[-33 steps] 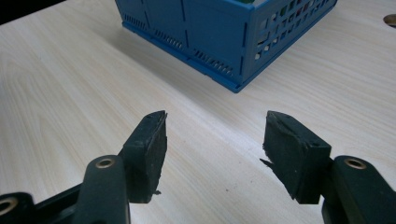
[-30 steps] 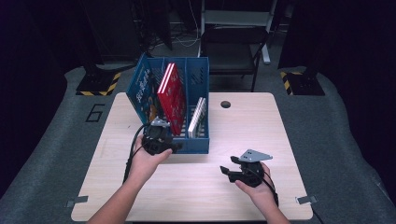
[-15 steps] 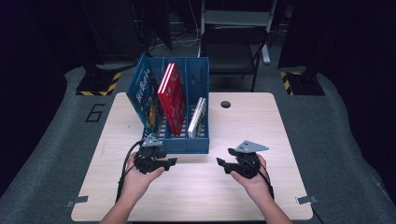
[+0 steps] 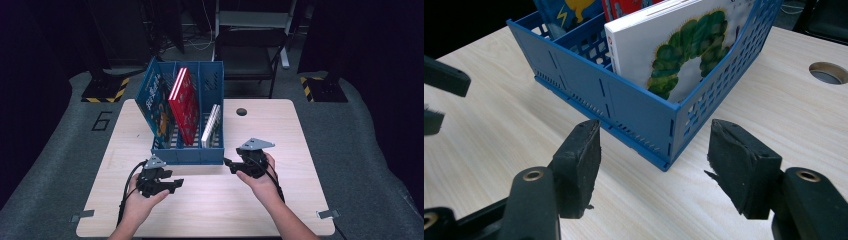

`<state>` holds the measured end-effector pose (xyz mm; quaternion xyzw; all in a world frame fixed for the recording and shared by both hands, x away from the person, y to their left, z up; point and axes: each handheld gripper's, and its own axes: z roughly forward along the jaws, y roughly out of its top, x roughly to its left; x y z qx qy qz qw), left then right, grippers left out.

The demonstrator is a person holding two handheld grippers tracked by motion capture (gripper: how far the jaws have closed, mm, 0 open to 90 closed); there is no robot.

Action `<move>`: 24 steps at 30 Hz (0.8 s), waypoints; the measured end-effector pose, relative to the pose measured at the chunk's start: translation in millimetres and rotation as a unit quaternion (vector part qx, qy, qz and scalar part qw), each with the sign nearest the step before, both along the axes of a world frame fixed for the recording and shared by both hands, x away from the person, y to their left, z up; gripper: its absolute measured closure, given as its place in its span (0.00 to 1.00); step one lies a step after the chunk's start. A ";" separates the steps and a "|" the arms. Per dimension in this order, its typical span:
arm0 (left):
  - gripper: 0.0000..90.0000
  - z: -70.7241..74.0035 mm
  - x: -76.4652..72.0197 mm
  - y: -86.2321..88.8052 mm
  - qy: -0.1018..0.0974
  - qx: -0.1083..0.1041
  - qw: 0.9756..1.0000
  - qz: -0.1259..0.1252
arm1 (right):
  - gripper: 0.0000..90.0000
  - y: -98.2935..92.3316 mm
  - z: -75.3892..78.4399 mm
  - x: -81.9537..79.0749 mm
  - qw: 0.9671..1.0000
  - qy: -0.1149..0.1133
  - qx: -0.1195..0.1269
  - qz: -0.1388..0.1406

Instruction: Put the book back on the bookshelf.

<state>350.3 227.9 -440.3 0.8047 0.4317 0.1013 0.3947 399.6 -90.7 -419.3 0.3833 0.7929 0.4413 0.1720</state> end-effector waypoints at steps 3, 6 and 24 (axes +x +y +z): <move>0.43 -1.1 -1.8 1.4 -0.013 0.005 1.000 0.002 | 0.42 5.1 4.8 5.4 1.000 0.003 0.003 -0.002; 0.43 -2.9 -2.6 1.9 -0.016 0.006 1.000 -0.007 | 0.42 9.6 11.2 11.2 1.000 0.007 0.011 -0.009; 0.40 -12.6 -4.2 4.2 -0.014 0.012 1.000 -0.022 | 0.42 30.1 56.6 35.8 1.000 0.000 0.001 -0.021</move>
